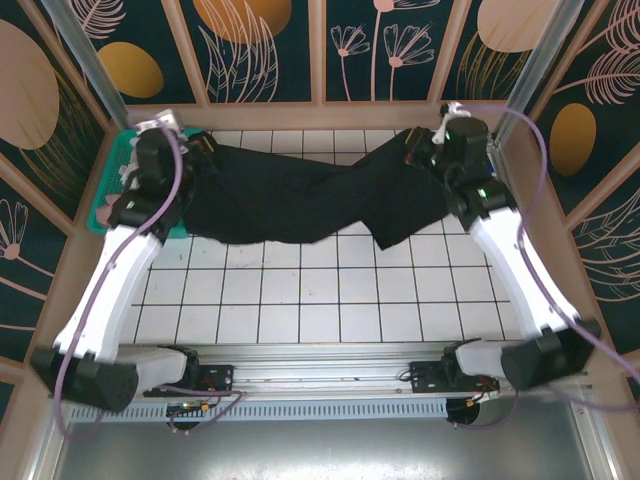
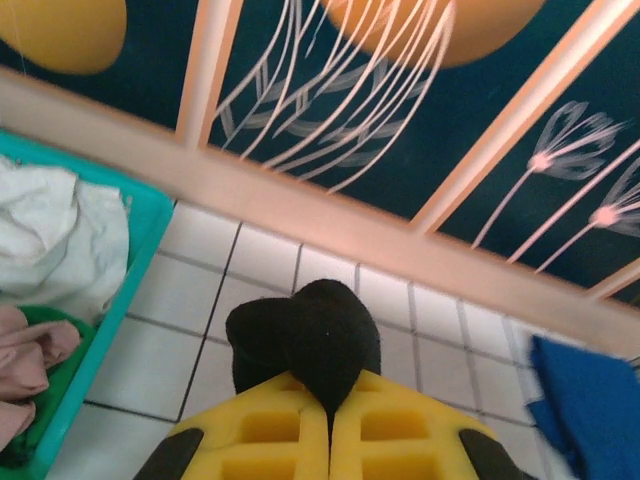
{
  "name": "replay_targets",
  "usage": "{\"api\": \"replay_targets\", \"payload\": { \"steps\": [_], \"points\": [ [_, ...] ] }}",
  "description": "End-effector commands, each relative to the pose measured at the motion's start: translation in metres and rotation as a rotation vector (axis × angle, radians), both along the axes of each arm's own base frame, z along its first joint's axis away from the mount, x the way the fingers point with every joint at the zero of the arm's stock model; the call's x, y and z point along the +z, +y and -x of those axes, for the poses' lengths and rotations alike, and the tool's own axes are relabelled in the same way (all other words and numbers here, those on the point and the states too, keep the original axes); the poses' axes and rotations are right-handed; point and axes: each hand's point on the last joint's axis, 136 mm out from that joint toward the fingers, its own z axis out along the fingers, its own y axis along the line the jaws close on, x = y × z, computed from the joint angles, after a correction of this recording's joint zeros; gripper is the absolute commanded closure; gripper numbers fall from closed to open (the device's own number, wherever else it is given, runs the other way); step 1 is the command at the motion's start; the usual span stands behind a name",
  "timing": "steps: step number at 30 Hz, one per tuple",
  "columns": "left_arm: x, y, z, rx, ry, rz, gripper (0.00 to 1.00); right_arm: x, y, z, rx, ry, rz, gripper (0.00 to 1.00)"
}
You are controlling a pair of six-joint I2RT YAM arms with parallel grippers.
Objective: Fold and stack the t-shirts
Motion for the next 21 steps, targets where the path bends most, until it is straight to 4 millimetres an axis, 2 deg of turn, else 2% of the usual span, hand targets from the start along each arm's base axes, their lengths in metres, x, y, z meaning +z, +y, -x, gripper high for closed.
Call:
{"api": "replay_targets", "payload": {
  "steps": [1, 2, 3, 4, 5, 7, 9, 13, 16, 17, 19, 21],
  "points": [
    [-0.090, -0.004, -0.034, 0.011, 0.235, -0.083, 0.81, -0.089, 0.011, -0.068, 0.060, 0.178, 0.073, 0.96],
    [-0.105, -0.003, -0.038, 0.027, 0.277, -0.092, 0.62, -0.103, 0.012, -0.087, 0.061, 0.214, 0.081, 0.82],
    [-0.121, -0.003, -0.042, 0.032, 0.317, -0.106, 0.51, -0.122, 0.018, -0.106, 0.081, 0.253, 0.098, 0.63],
    [-0.136, 0.000, -0.044, 0.048, 0.346, -0.118, 0.34, -0.144, 0.022, -0.118, 0.097, 0.311, 0.110, 0.48],
    [-0.148, 0.004, -0.043, 0.067, 0.373, -0.137, 0.27, -0.160, 0.022, -0.125, 0.091, 0.364, 0.131, 0.44],
    [-0.166, 0.009, -0.035, 0.079, 0.418, -0.162, 0.25, -0.181, 0.021, -0.118, 0.071, 0.436, 0.181, 0.42],
    [-0.175, 0.010, -0.020, 0.067, 0.434, -0.158, 0.21, -0.186, 0.020, -0.092, 0.050, 0.439, 0.219, 0.40],
    [-0.201, 0.007, 0.032, 0.022, 0.474, -0.090, 0.14, -0.209, -0.005, -0.006, -0.016, 0.473, 0.159, 0.36],
    [-0.228, -0.017, 0.075, -0.046, 0.505, -0.010, 0.15, -0.240, -0.029, 0.054, -0.088, 0.522, 0.118, 0.37],
    [-0.235, -0.025, 0.086, -0.061, 0.519, -0.002, 0.15, -0.250, -0.032, 0.069, -0.096, 0.540, 0.090, 0.39],
    [-0.256, -0.039, 0.111, -0.074, 0.565, 0.017, 0.16, -0.266, -0.023, 0.091, -0.048, 0.561, 0.026, 0.41],
    [-0.279, -0.044, 0.131, -0.085, 0.615, 0.055, 0.18, -0.277, -0.022, 0.099, -0.041, 0.581, 0.019, 0.42]
  ]
}}
